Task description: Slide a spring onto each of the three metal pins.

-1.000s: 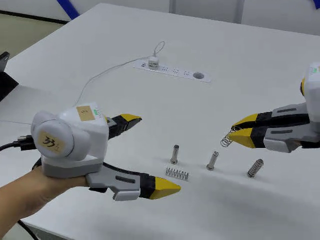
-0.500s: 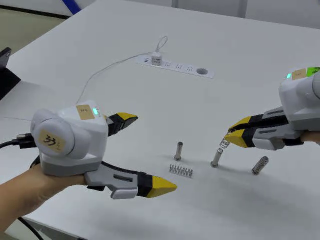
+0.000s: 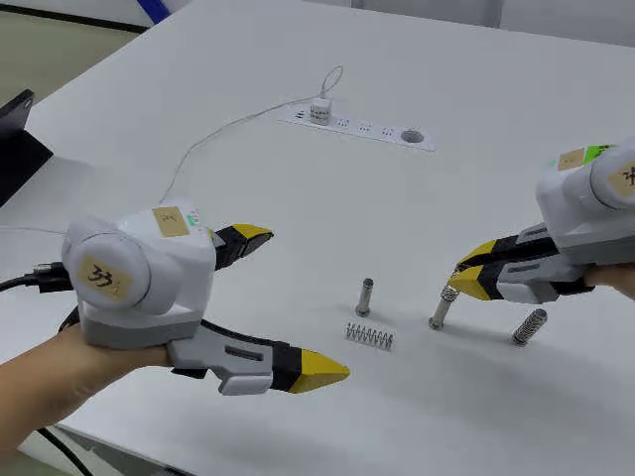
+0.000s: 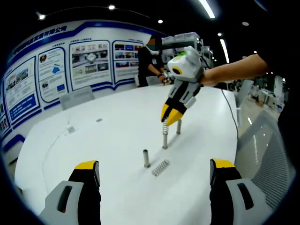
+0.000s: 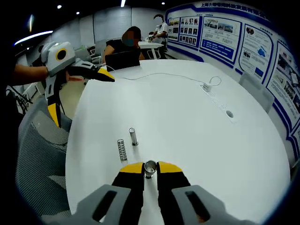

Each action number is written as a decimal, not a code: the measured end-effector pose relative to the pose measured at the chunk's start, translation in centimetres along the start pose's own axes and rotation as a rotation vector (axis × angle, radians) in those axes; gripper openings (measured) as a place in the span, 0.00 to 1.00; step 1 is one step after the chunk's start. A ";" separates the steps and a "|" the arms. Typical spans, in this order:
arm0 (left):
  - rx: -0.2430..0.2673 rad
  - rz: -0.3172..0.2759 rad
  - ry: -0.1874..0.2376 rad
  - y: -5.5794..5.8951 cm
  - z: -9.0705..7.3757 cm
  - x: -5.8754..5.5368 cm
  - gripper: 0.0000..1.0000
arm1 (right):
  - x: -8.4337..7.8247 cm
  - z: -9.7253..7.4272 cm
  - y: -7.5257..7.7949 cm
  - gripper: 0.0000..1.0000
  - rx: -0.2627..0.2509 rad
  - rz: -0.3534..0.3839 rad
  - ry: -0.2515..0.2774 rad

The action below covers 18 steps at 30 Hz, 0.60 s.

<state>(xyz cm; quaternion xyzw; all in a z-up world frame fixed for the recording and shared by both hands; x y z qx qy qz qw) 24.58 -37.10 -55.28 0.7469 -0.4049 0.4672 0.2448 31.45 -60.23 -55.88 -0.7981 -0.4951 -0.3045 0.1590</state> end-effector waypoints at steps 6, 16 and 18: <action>0.001 -0.006 -0.002 0.1 -0.1 -0.1 0.99 | -0.3 0.8 -0.3 0.10 0.003 -0.019 -0.021; -0.010 -0.019 -0.005 0.3 0.2 -0.2 0.99 | -1.1 2.0 -0.2 0.10 0.004 -0.015 -0.049; -0.013 -0.021 -0.003 0.3 0.2 -0.2 0.99 | -1.2 2.2 -0.2 0.10 0.007 -0.009 -0.047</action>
Point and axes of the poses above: the centre of the closed fingertips' face, and the gripper's own axes: z roughly forward along the fingers, y roughly to its right, x roughly out of its top, the point moved 8 cm from there along -z, roughly backward along the fingers, and after that the axes turned 2 degrees about -y, right-handed, at the moved point
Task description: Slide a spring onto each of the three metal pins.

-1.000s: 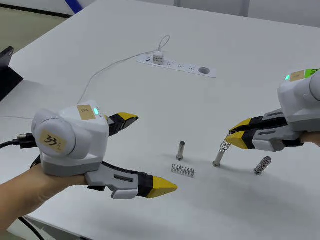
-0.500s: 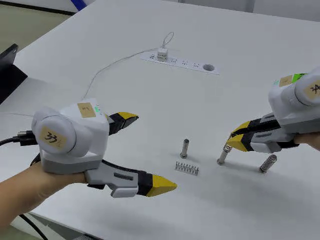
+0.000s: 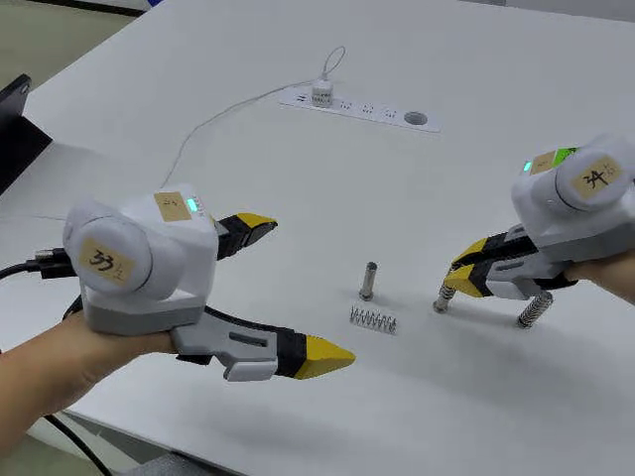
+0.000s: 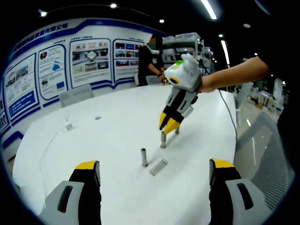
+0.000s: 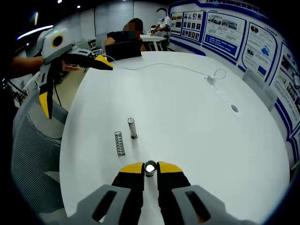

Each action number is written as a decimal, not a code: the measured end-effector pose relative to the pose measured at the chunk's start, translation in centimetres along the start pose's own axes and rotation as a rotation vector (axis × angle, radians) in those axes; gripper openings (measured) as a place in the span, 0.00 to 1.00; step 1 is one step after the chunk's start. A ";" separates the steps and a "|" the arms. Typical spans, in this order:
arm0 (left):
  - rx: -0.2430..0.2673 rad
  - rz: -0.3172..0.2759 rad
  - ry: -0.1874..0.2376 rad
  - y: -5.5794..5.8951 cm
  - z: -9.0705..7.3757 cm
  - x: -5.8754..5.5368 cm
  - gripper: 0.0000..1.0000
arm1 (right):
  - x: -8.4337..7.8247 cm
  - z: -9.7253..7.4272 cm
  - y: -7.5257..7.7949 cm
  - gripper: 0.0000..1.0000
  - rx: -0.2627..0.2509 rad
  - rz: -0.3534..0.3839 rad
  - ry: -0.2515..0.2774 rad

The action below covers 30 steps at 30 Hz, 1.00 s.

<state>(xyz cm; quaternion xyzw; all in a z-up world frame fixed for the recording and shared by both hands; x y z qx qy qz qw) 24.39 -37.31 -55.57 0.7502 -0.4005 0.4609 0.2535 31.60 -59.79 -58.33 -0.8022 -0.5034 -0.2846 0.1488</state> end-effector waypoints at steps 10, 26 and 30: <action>0.010 -0.011 -0.011 -0.5 0.1 -0.4 0.98 | -0.6 1.0 0.1 0.11 0.015 0.016 -0.026; 0.021 -0.018 -0.018 -0.5 -0.4 -0.5 0.98 | -1.0 1.5 -0.1 0.11 0.007 -0.037 -0.064; 0.031 -0.016 -0.010 -0.6 -0.8 -0.2 0.98 | -0.9 1.5 -0.1 0.12 0.003 -0.061 -0.065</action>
Point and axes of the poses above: the centre of the closed fingertips' face, and the gripper's own axes: z roughly forward along the fingers, y roughly to its right, x roughly out of its top, the point moved 8 cm from there along -z, roughly backward along the fingers, and after that the axes turned 2 degrees about -y, right-handed, at the moved point
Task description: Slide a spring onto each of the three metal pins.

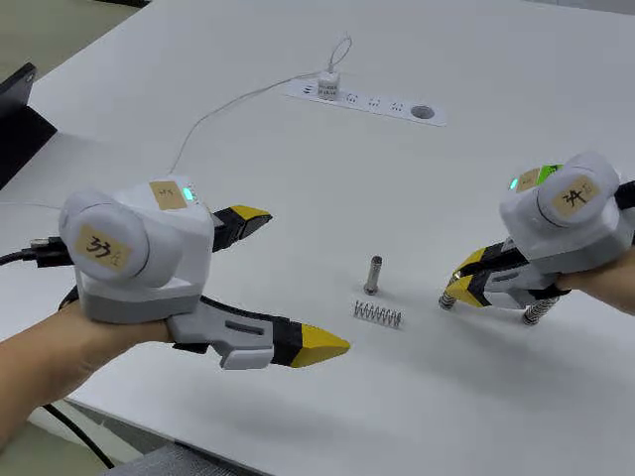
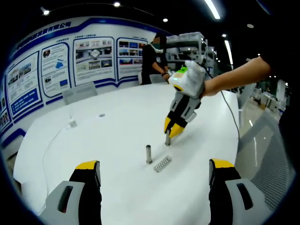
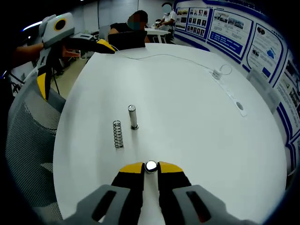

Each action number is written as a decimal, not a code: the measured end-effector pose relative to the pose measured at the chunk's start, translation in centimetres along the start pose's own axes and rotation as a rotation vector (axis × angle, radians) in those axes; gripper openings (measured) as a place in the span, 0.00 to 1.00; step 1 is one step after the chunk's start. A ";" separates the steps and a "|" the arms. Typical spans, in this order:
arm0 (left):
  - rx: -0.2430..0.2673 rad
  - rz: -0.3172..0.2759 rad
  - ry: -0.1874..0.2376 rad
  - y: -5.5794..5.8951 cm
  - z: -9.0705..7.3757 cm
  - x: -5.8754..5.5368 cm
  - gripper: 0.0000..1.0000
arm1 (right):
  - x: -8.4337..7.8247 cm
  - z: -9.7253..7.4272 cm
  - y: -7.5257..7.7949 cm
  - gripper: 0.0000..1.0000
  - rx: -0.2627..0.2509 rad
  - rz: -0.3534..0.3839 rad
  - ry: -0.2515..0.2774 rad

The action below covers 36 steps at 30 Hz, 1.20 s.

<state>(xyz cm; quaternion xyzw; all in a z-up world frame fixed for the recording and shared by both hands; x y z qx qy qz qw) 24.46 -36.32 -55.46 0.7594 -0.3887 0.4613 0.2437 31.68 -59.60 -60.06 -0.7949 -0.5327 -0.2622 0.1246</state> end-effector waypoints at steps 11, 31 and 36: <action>0.007 0.019 0.003 0.5 -0.6 0.5 0.99 | 0.4 -1.6 -0.4 0.21 -0.031 -0.035 0.046; 0.051 0.025 0.008 0.0 -1.1 0.5 1.00 | 1.2 1.2 -5.7 0.20 0.040 -0.097 0.123; 0.044 0.022 0.004 -0.2 -0.8 0.2 1.00 | 1.0 2.1 -6.1 0.20 0.036 -0.066 0.118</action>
Point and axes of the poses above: the centre of the closed fingertips' face, and the gripper's own axes: z roughly forward along the fingers, y roughly to its right, x roughly out of its top, the point moved 8 cm from there along -z, roughly backward along the fingers, and after that the axes turned 2 degrees about -y, right-handed, at the moved point
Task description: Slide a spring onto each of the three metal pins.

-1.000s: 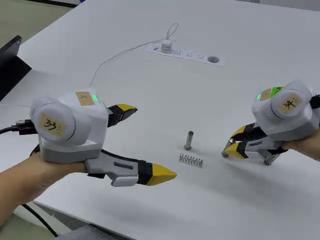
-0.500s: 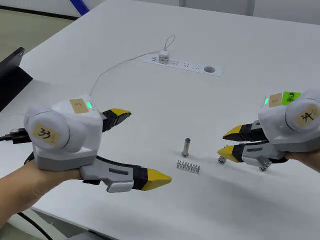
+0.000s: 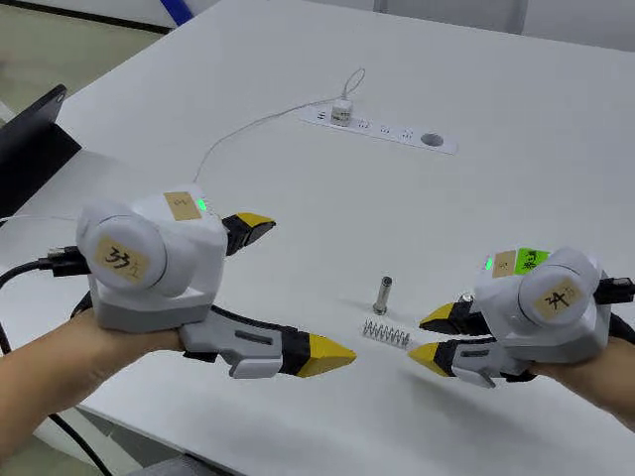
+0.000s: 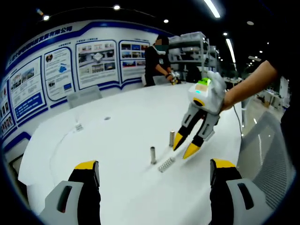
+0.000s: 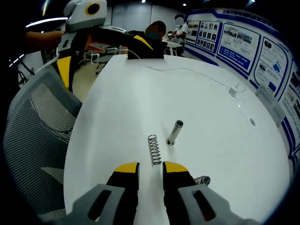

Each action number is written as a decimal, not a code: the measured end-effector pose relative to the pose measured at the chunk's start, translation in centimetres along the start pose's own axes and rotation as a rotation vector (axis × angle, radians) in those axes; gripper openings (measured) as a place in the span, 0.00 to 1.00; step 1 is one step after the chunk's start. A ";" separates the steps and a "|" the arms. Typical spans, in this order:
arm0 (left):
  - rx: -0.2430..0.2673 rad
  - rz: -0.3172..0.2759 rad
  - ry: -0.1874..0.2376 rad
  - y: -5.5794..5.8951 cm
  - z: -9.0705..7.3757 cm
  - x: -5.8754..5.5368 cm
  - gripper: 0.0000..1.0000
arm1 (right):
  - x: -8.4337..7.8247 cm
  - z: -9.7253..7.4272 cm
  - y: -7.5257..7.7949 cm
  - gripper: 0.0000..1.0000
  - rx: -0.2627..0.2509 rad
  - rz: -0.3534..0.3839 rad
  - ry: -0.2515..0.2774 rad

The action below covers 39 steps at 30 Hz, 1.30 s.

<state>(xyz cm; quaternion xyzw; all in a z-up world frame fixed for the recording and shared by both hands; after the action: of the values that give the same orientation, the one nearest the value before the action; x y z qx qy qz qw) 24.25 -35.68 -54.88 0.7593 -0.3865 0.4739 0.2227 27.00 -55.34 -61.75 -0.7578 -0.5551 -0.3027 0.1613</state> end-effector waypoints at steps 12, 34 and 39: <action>-0.005 -0.040 -0.035 -0.4 0.0 -1.7 1.00 | 0.1 2.3 0.6 0.20 -0.031 0.034 -0.028; -0.053 -0.042 -0.053 0.8 0.8 -1.9 0.95 | 0.0 3.1 0.5 0.11 0.050 0.121 -0.065; -0.066 -0.018 -0.058 1.3 0.9 -1.3 0.95 | 0.0 2.7 0.2 0.11 0.047 0.107 -0.073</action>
<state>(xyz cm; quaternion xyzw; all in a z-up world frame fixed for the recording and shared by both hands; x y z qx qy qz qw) 23.39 -36.63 -56.45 0.7684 -0.4013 0.4366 0.2405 27.93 -53.79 -63.77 -0.7928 -0.5263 -0.2529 0.1746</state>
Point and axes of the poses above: the centre of the closed fingertips' face, and the gripper's own axes: z roughly forward along the fingers, y roughly to its right, x roughly out of its top, the point moved 8 cm from there along -z, roughly backward along the fingers, and after that the axes turned 2 degrees about -y, right-handed, at the moved point
